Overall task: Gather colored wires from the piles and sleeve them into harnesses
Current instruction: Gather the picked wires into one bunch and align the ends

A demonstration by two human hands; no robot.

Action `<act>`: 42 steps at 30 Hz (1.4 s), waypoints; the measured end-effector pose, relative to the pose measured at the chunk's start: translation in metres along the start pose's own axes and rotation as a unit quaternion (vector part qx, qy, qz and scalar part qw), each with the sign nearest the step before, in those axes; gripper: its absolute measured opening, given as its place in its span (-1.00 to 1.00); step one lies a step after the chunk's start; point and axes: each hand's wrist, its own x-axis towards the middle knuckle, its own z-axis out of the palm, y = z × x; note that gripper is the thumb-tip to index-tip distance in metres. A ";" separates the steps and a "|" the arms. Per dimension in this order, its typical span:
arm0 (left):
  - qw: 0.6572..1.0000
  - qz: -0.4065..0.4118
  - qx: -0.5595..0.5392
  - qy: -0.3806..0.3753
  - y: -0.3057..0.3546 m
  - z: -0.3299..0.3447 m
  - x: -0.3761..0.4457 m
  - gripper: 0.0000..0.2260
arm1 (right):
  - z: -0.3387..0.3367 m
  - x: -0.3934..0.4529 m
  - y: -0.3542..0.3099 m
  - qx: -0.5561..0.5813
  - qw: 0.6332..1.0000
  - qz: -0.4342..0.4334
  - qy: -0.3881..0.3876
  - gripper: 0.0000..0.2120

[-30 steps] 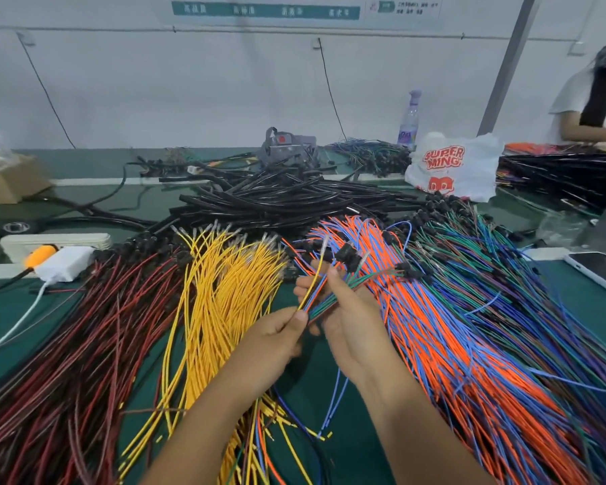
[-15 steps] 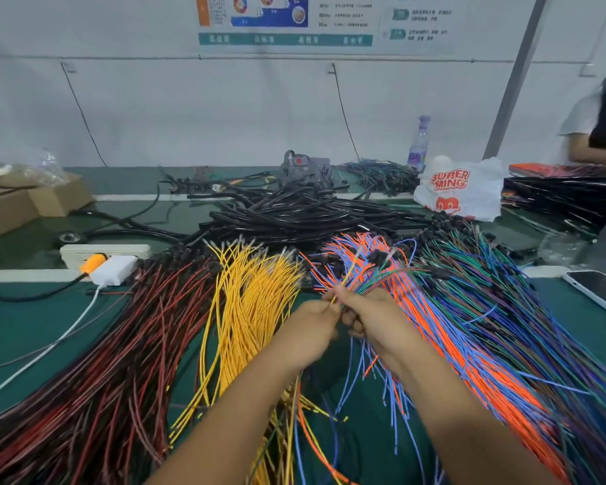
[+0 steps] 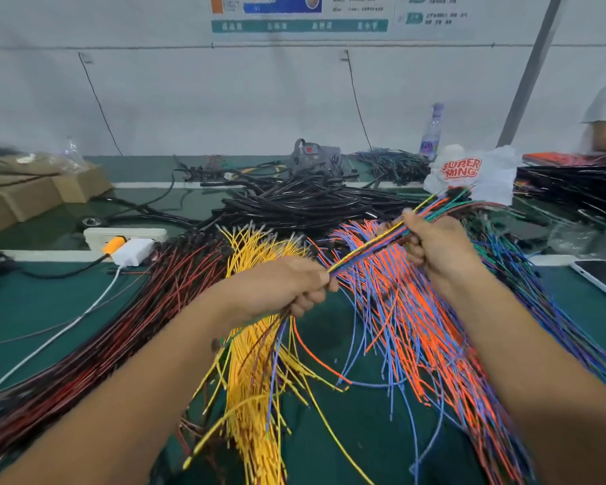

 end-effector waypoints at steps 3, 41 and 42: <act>0.997 -0.013 -0.051 -0.054 -0.004 0.004 -0.003 -0.81 | -0.011 0.002 -0.004 0.004 1.000 0.004 0.025 -0.76; 0.979 0.093 -0.021 0.181 0.001 -0.010 0.045 -0.76 | 0.050 -0.057 0.045 -0.198 0.921 0.146 -0.301 -0.62; 0.978 0.099 0.016 0.180 -0.006 -0.009 0.045 -0.77 | 0.051 -0.048 0.042 -0.110 0.948 0.152 -0.258 -0.59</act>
